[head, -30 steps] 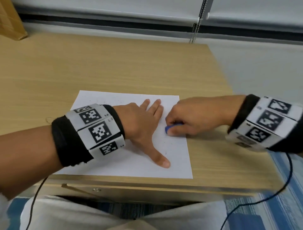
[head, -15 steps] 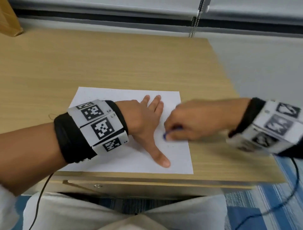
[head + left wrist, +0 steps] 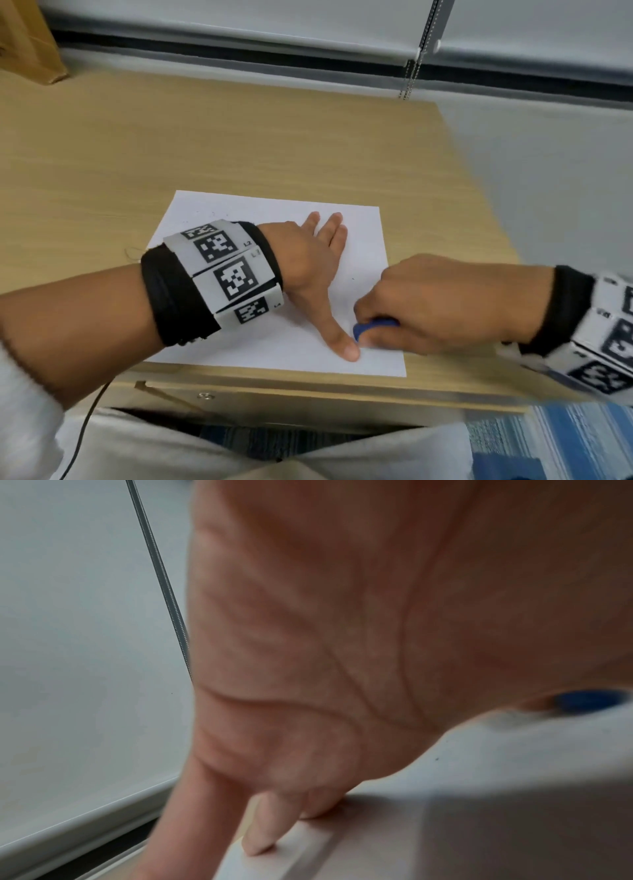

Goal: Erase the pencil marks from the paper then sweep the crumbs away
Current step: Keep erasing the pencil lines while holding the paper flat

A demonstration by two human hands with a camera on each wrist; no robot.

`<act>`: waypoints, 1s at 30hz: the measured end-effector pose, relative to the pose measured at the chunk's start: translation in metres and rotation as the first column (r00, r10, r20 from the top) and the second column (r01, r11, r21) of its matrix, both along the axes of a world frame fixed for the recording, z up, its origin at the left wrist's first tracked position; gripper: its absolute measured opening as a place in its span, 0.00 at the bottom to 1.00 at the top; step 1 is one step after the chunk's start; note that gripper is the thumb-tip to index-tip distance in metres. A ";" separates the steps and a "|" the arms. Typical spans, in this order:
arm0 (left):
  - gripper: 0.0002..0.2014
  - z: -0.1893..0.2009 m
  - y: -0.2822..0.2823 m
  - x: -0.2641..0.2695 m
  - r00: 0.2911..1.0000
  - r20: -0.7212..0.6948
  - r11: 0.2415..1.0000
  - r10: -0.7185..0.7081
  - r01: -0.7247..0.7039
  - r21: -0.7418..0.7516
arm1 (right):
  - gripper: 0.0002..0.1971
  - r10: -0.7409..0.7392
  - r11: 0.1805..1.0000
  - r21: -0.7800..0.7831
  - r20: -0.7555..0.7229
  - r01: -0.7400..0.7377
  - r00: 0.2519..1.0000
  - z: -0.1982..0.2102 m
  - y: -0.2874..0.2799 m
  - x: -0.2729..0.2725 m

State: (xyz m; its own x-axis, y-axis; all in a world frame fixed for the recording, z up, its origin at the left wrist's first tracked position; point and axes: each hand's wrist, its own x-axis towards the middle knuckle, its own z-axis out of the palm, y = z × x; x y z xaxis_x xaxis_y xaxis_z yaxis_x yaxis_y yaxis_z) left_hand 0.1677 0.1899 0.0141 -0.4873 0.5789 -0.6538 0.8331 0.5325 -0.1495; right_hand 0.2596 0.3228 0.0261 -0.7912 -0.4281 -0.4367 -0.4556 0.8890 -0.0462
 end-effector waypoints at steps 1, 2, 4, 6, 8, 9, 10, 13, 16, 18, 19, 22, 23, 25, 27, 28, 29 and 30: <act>0.78 0.000 0.000 0.000 1.000 0.004 1.000 0.002 -0.002 0.000 | 0.17 -0.005 1.000 -0.008 0.010 0.005 1.000 -0.001 -0.002 0.004; 0.78 0.000 0.000 -0.001 1.000 0.006 1.000 0.002 -0.002 0.004 | 0.18 -0.039 0.999 -0.017 -0.002 0.039 0.999 0.001 -0.001 0.001; 0.78 0.000 -0.001 -0.002 1.000 0.009 1.000 0.004 -0.004 0.021 | 0.19 -0.134 0.991 0.012 -0.076 0.136 0.988 0.001 0.010 -0.016; 0.78 0.001 -0.002 -0.001 1.000 0.011 0.999 0.003 -0.003 0.036 | 0.18 -0.211 0.976 0.021 -0.175 0.218 0.962 0.004 0.025 -0.033; 0.77 0.002 -0.003 0.000 1.000 0.010 0.999 -0.007 0.007 0.044 | 0.17 -0.311 0.950 -0.090 -0.238 0.298 0.920 0.011 0.039 -0.044; 0.76 0.002 -0.003 0.000 1.000 0.009 0.999 -0.010 0.010 0.051 | 0.16 -0.356 0.933 -0.159 -0.260 0.324 0.897 0.013 0.044 -0.047; 0.76 0.003 -0.004 0.000 1.000 0.011 0.998 -0.011 0.010 0.059 | 0.15 -0.391 0.916 -0.213 -0.271 0.341 0.880 0.014 0.045 -0.048; 0.74 0.005 -0.006 -0.004 1.000 0.031 0.997 0.001 -0.003 0.077 | 0.11 -0.416 0.903 -0.204 -0.204 0.378 0.886 0.004 0.042 -0.049; 0.72 0.009 -0.008 -0.006 0.999 0.049 0.996 0.011 -0.015 0.086 | 0.09 -0.454 0.881 -0.242 -0.191 0.406 0.870 0.000 0.037 -0.047; 0.71 0.012 -0.010 -0.006 0.998 0.061 0.996 0.012 -0.018 0.092 | 0.06 -0.486 0.860 -0.276 -0.188 0.429 0.853 0.002 0.037 -0.048; 0.70 0.013 -0.012 -0.006 0.998 0.066 0.995 0.017 -0.024 0.096 | 0.06 -0.492 0.857 -0.264 -0.164 0.442 0.855 0.001 0.036 -0.048; 0.67 0.018 -0.016 -0.010 0.996 0.082 0.991 0.030 -0.040 0.130 | 0.05 -0.563 0.811 -0.306 -0.176 0.499 0.807 0.009 0.048 -0.060; 0.65 0.022 -0.018 -0.012 0.996 0.090 0.987 0.031 -0.044 0.152 | 0.05 -0.597 0.790 -0.322 -0.214 0.521 0.773 0.015 0.056 -0.068; 0.61 0.030 -0.024 -0.019 0.997 0.078 0.977 0.019 -0.035 0.210 | 0.05 -0.639 0.767 -0.295 -0.278 0.570 0.717 0.023 0.071 -0.081; 0.57 0.041 -0.035 -0.029 0.999 0.041 0.962 0.010 -0.021 0.272 | 0.05 -0.646 0.760 -0.189 -0.322 0.622 0.692 0.017 0.080 -0.088; 0.55 0.045 -0.042 -0.036 1.000 0.017 0.954 0.016 -0.021 0.300 | 0.05 -0.636 0.761 -0.121 -0.339 0.638 0.694 0.009 0.081 -0.089; 0.53 0.050 -0.050 -0.044 1.000 -0.007 0.946 0.030 -0.026 0.325 | 0.06 -0.617 0.765 -0.056 -0.350 0.641 0.705 0.003 0.080 -0.088; 0.52 0.053 -0.060 -0.054 0.998 -0.028 0.938 0.051 -0.039 0.345 | 0.07 -0.587 0.775 0.005 -0.363 0.632 0.723 -0.001 0.077 -0.088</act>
State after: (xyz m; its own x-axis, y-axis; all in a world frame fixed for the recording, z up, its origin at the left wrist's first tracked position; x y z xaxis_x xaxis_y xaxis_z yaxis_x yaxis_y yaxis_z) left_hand 0.1132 0.1301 0.0673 -0.5375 0.7423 -0.4002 0.8045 0.5935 0.0204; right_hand 0.1720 0.3997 0.0252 -0.9644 0.2347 -0.1221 0.2194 0.9673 0.1270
